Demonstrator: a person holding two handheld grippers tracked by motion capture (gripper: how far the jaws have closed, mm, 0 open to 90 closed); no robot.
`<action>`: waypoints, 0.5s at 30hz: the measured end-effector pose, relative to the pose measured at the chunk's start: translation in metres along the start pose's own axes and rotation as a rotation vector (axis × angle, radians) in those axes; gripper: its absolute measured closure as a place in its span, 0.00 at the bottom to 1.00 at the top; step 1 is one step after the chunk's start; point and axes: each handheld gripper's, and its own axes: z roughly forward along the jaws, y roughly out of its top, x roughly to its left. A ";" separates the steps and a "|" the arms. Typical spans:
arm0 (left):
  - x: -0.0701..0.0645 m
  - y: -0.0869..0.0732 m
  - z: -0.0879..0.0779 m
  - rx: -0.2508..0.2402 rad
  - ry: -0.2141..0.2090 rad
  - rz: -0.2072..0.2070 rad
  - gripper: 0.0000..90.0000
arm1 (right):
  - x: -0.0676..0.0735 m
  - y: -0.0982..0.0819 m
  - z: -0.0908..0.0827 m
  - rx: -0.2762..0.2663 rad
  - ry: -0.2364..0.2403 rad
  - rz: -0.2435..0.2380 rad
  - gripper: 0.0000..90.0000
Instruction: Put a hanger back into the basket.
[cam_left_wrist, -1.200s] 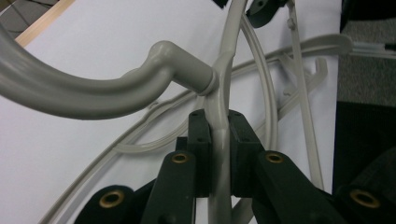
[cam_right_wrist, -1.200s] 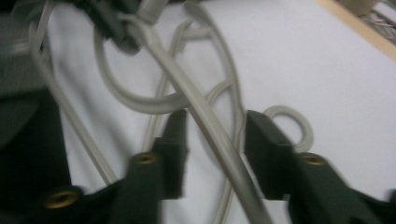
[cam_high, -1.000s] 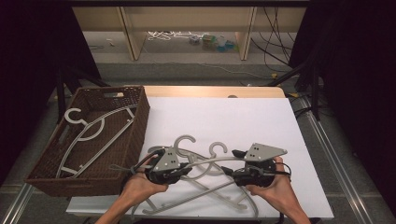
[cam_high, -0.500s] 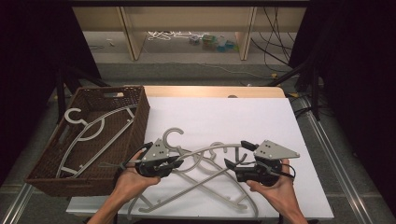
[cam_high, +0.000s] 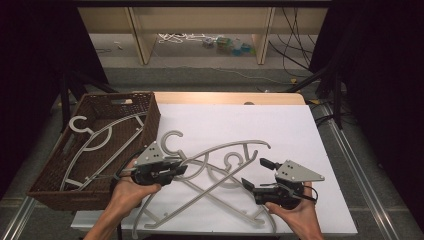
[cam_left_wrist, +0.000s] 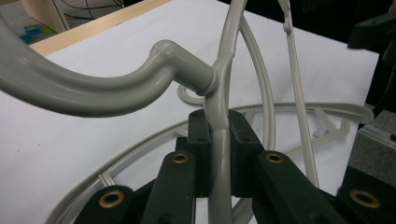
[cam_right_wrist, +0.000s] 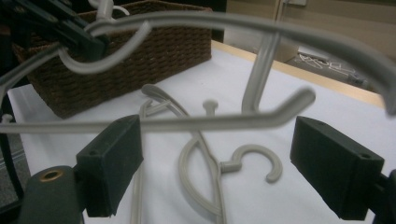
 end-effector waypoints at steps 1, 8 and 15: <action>0.001 0.000 -0.002 0.000 -0.003 0.004 0.91 | 0.000 -0.001 0.000 0.002 0.000 0.003 0.20; 0.001 0.004 -0.016 -0.046 -0.019 -0.041 0.91 | 0.001 -0.008 0.002 0.011 0.013 0.015 0.19; -0.001 0.009 -0.029 -0.052 -0.046 -0.062 0.91 | 0.001 -0.010 0.004 0.013 0.016 0.022 0.19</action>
